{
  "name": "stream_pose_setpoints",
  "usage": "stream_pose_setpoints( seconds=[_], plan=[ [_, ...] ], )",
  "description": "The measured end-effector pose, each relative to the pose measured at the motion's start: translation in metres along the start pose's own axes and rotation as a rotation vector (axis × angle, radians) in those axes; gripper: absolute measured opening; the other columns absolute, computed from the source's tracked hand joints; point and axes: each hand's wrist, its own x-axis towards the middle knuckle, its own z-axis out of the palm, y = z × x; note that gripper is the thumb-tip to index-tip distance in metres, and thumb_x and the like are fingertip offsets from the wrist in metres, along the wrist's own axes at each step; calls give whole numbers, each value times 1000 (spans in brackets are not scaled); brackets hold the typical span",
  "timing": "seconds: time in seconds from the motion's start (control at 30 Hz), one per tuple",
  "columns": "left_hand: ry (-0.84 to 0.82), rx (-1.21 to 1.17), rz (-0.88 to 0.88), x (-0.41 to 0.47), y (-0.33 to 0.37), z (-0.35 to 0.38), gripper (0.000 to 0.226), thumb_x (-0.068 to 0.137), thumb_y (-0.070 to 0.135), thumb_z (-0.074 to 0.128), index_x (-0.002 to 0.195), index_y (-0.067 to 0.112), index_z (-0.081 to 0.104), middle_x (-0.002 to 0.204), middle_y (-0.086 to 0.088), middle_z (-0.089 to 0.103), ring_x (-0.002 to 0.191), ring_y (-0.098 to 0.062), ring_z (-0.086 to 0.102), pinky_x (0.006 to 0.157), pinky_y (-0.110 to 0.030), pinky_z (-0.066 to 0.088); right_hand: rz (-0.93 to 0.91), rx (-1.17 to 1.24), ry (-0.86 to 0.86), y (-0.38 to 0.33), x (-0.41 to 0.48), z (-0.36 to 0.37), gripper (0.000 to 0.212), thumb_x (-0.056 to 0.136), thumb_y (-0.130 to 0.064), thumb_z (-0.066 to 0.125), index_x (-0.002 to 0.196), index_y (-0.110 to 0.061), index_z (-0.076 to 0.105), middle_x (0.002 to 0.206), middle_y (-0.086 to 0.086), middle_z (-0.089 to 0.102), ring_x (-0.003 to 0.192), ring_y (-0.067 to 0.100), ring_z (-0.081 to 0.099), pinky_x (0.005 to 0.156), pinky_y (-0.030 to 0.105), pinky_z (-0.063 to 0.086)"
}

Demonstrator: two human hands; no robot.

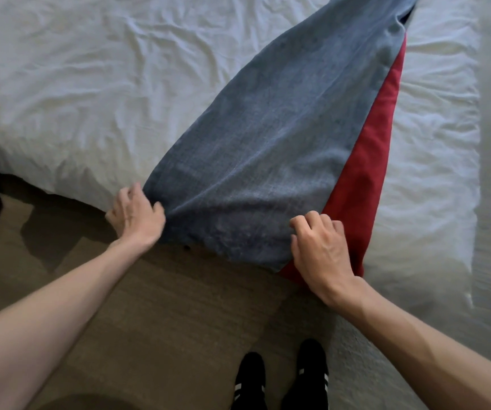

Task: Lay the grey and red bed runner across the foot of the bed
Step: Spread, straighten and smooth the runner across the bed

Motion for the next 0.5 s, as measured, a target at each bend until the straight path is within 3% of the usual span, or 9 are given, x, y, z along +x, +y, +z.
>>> stream_pose_setpoints(
  seconds=[0.1, 0.23, 0.37, 0.5],
  plan=[
    [70, 27, 394, -12, 34, 1, 57, 88, 26, 55, 140, 10, 35, 142, -19, 34, 125, -37, 38, 105, -50, 32, 128, -23, 102, 13, -1, -4, 18, 82, -10, 61, 100, -12, 60, 94, 10, 57, 85, 30, 51, 75, 42, 39],
    [-35, 65, 770, -35, 82, 12, 60, 90, 35, 51, 145, 16, 33, 152, -17, 25, 139, -32, 25, 112, -48, 22, 399, 105, 261, 32, -4, -12, 38, 82, -18, 61, 117, -10, 51, 109, 15, 51, 97, 35, 48, 81, 46, 38],
    [-191, 161, 881, -50, 123, 30, 67, 89, 58, 25, 149, 31, 14, 159, -7, 2, 145, -29, -5, 115, -54, -3, 668, 287, 289, 48, -8, -15, 34, 90, -27, 46, 120, -13, 47, 117, 15, 51, 109, 35, 47, 91, 47, 33],
    [-382, 266, 832, -51, 140, 52, 71, 83, 69, 8, 146, 41, -9, 157, 2, -19, 141, -27, -26, 105, -64, -20, 760, 387, 174, 66, -16, -15, 19, 95, -18, 37, 90, -17, 55, 89, 14, 63, 91, 37, 58, 82, 42, 35]
  ],
)
